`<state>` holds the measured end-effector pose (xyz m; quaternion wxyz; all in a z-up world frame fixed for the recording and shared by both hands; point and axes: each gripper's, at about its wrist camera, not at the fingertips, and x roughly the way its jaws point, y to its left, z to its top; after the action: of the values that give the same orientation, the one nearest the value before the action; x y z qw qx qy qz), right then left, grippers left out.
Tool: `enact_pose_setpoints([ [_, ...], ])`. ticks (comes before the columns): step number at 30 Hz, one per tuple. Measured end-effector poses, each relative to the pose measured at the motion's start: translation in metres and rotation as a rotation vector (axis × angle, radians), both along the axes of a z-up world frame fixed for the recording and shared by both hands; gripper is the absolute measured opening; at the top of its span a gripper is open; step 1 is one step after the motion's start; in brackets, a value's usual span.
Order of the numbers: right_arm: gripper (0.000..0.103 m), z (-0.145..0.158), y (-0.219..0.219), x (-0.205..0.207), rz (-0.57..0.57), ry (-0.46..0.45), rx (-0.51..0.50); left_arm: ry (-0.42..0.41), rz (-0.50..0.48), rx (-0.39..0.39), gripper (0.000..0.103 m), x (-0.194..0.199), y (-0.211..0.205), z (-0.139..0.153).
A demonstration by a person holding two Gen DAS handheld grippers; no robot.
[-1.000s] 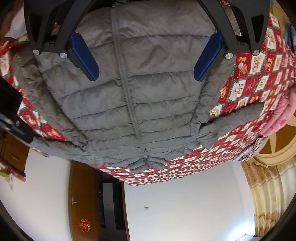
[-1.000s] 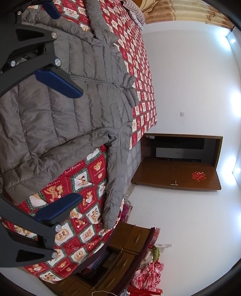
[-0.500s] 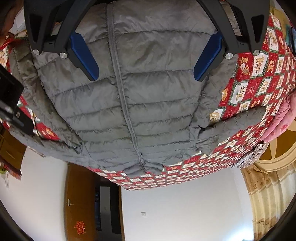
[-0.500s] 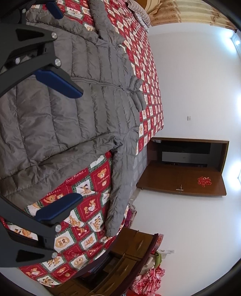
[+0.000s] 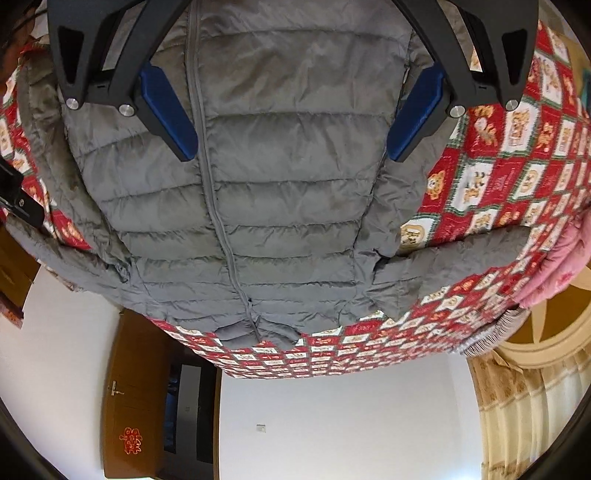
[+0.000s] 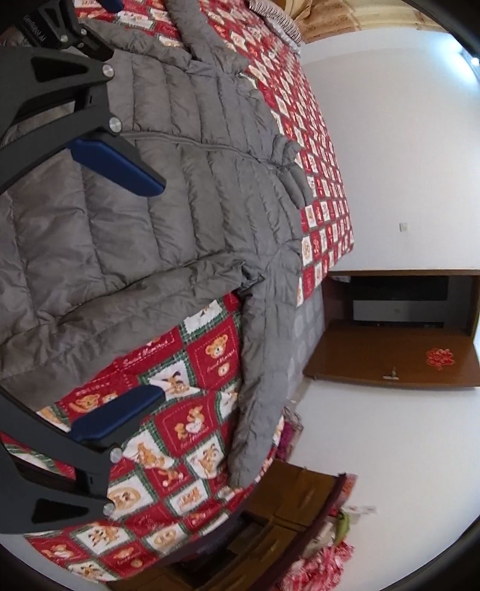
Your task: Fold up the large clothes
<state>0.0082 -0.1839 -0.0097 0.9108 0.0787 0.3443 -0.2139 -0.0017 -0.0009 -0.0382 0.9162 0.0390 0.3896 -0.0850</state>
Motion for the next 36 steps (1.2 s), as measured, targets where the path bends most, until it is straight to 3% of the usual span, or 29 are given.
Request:
enact_pose_setpoints([
  [3,0.088,0.002,-0.036,0.013,0.024,0.018,0.115,0.012,0.029,-0.037,0.102,0.023,0.017,0.004],
  [6,0.082,0.009,-0.099,0.019,-0.041,-0.009,0.249,0.002,0.075,-0.023,0.102,0.049,0.037,0.011],
  [10,0.082,0.004,-0.219,0.01,-0.269,-0.117,0.423,-0.014,0.135,-0.009,0.102,0.081,0.061,0.012],
  [14,0.082,-0.041,-0.33,-0.011,-0.527,-0.197,0.639,-0.009,0.183,-0.005,0.102,0.107,0.079,-0.001],
  [17,0.082,-0.067,-0.368,-0.015,-0.642,-0.216,0.694,0.016,0.216,-0.003,0.102,0.129,0.092,-0.014],
  [21,0.082,-0.08,-0.384,0.004,-0.683,-0.175,0.666,0.016,0.25,0.009,0.102,0.15,0.104,-0.023],
  [23,0.073,-0.076,-0.383,0.015,-0.701,-0.143,0.583,0.001,0.246,0.025,0.102,0.159,0.106,-0.026],
  [25,0.041,-0.075,-0.384,0.023,-0.713,-0.093,0.526,-0.012,0.224,0.055,0.102,0.168,0.105,-0.03],
  [28,0.011,-0.073,-0.386,0.029,-0.699,-0.036,0.452,-0.033,0.193,0.107,0.102,0.181,0.104,-0.038],
  [31,0.009,-0.054,-0.376,0.036,-0.661,-0.01,0.325,-0.039,0.187,0.114,0.102,0.192,0.11,-0.048],
  [36,0.009,0.012,-0.318,0.069,-0.458,-0.057,0.075,-0.008,0.229,0.039,0.102,0.194,0.123,-0.077],
])
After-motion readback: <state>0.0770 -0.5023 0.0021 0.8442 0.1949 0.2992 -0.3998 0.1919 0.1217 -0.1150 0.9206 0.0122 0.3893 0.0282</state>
